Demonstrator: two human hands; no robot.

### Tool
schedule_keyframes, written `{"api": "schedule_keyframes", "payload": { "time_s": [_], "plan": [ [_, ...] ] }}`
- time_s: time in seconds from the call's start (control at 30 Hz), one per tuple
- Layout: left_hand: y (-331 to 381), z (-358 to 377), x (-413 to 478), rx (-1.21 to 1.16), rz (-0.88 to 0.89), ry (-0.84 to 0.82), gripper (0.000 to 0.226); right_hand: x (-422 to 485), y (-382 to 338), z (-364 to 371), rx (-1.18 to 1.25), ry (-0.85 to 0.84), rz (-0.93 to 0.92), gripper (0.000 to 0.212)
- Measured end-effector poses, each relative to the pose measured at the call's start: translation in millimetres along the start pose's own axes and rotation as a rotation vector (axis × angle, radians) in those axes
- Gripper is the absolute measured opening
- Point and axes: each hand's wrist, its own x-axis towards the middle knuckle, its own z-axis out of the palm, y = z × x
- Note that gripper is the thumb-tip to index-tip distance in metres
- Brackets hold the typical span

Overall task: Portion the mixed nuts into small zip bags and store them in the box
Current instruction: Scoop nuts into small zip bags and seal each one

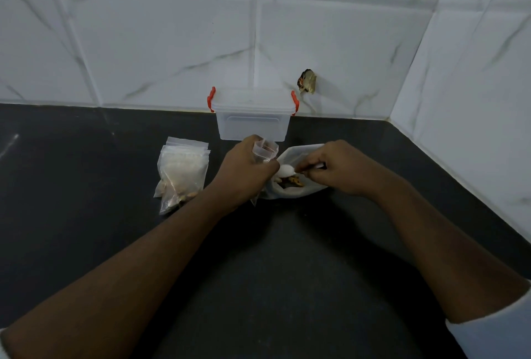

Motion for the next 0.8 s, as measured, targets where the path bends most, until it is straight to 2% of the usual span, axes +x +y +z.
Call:
{"api": "schedule_keyframes", "payload": {
  "time_s": [0.17, 0.33, 0.63, 0.8],
  "plan": [
    [-1, -1, -1, 0.037, -0.013, -0.083, 0.04, -5, 5, -16, 0.072, 0.024, 0.106, 0.02],
    [0, 0, -1, 0.056, -0.041, -0.106, 0.046, -7, 3, -16, 0.338, -0.03, 0.191, 0.018],
    [0, 0, 0, 0.066, -0.027, -0.116, 0.047, -5, 17, -9, 0.912, -0.016, 0.494, 0.017],
    [-1, 0, 0, 0.061, -0.021, -0.125, 0.046, -6, 25, -13, 1.108, 0.058, 0.471, 0.017]
  ]
}}
